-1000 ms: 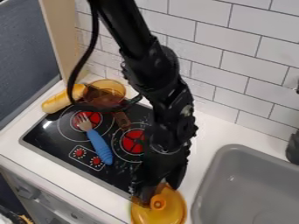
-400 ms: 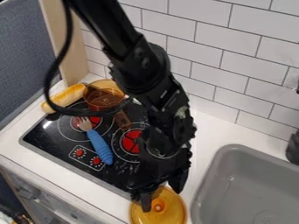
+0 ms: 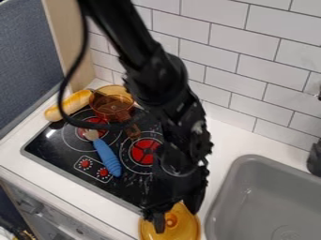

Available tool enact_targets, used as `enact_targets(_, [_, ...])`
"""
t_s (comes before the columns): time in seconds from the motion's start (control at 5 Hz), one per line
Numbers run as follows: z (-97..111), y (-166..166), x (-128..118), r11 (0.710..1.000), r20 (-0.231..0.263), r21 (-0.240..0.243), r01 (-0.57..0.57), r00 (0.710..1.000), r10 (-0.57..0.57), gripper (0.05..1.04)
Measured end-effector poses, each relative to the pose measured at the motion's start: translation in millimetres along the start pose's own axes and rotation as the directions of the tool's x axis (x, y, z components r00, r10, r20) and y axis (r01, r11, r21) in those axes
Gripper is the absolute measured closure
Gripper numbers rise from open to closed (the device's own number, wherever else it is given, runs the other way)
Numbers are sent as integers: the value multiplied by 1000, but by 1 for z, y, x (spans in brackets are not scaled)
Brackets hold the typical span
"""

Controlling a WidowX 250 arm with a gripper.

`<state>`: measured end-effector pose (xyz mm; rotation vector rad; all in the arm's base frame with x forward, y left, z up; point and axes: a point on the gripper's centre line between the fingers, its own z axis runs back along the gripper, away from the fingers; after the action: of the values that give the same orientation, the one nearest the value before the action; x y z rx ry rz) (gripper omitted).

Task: Put the orange lid on the orange pot

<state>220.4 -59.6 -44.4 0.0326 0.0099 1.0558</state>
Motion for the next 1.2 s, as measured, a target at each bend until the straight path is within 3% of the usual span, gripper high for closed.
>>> enact_targets(0.2, [-2, -5, -3, 1000, 0, 0, 9, 1000, -9, 127])
enact_targets(0.4, [-1, -6, -3, 1000, 2, -8, 14, 1000, -14, 252])
enact_targets(0.8, [2, -1, 3, 1000, 12, -18, 3, 1000, -2, 598])
enact_targets(1.0, [3, 2, 13, 999, 9, -30, -30, 1000, 30, 705])
enact_targets(1.2, [9, 4, 29, 996, 12, -47, -77, 997, 78, 705])
